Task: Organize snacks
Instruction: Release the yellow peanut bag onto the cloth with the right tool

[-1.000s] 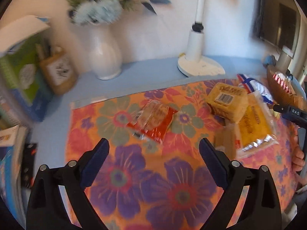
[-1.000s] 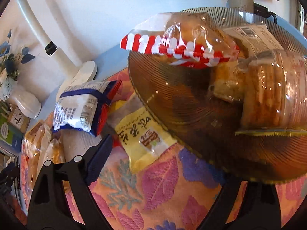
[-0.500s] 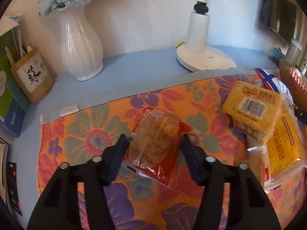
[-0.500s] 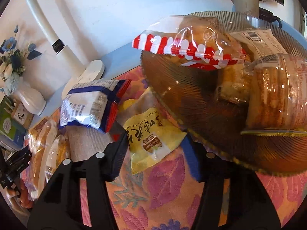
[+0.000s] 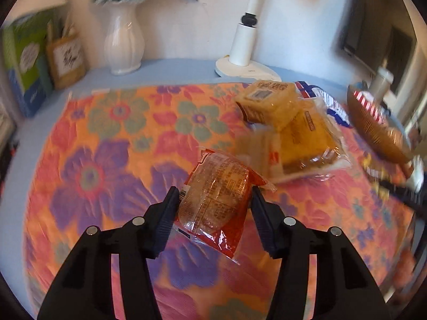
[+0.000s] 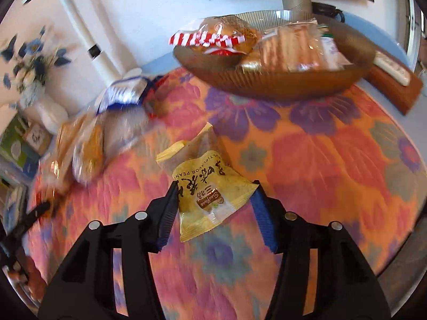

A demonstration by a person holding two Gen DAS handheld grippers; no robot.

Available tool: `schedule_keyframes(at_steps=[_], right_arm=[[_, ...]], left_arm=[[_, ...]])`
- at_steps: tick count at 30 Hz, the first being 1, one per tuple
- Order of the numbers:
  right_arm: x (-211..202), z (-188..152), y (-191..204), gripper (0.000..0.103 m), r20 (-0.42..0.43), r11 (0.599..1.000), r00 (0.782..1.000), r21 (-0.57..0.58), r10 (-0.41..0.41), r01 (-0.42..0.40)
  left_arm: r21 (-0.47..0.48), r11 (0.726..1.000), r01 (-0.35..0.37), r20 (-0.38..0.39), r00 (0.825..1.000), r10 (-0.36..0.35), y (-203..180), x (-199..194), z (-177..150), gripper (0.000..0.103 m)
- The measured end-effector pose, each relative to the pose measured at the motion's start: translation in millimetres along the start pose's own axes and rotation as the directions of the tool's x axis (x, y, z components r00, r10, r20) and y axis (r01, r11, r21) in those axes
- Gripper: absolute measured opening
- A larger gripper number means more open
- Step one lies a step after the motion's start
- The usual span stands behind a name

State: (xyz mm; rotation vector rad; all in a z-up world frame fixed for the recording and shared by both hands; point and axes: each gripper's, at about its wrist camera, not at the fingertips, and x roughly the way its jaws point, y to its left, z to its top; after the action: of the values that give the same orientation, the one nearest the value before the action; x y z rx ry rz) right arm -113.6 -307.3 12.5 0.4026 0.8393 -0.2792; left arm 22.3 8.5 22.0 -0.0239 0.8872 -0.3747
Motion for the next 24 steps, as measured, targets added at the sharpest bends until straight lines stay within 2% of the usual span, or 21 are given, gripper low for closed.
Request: schedule_keyframes(at_steps=[3,6,11,12,15,21,24], right_arm=[[-10.5,-18.4,5.4,0.067,-0.028,0.999,0.999,-0.045,0.03,-0.031],[-19.8,-34.4,10.4,0.07,-0.033,0.993,0.999,-0.107,0.044,-0.047],[-21.6,-33.4,9.0,0.08,-0.006,0.988,0.999,-0.151,0.04,-0.04],[-21.2,-30.6,7.5,0.081,-0.005,0.986,0.999,-0.162,0.048,-0.048],[-20.2,-24.8,7.5,0.09,-0.002,0.977,0.998,-0.201,0.068,-0.067],[-7.4,-13.0,10.1,0.091,-0.01,0.971,0.998,-0.231,0.054,-0.055],[4.7,-9.9,7.7,0.092,-0.048,0.972,0.996,-0.217,0.08,-0.089]], left_arm=[[0.006,0.998,-0.065,0.057,0.996,0.064,-5.6,-5.2,-5.1,0.053],[-0.009,1.0,-0.025,0.06,0.998,0.026,-0.8,-5.1,-5.8,0.053],[-0.064,0.998,0.019,0.059,0.998,-0.015,10.1,-5.4,-6.6,0.053],[-0.067,0.998,0.019,0.06,0.998,-0.015,10.4,-5.5,-6.9,0.053],[-0.053,0.999,-0.006,0.074,0.997,0.01,5.8,-7.7,-8.9,0.053],[-0.016,0.998,-0.053,0.085,0.995,0.054,-1.8,-8.2,-10.4,0.054],[-0.011,0.999,-0.052,0.093,0.994,0.052,-2.3,-9.4,-10.6,0.054]])
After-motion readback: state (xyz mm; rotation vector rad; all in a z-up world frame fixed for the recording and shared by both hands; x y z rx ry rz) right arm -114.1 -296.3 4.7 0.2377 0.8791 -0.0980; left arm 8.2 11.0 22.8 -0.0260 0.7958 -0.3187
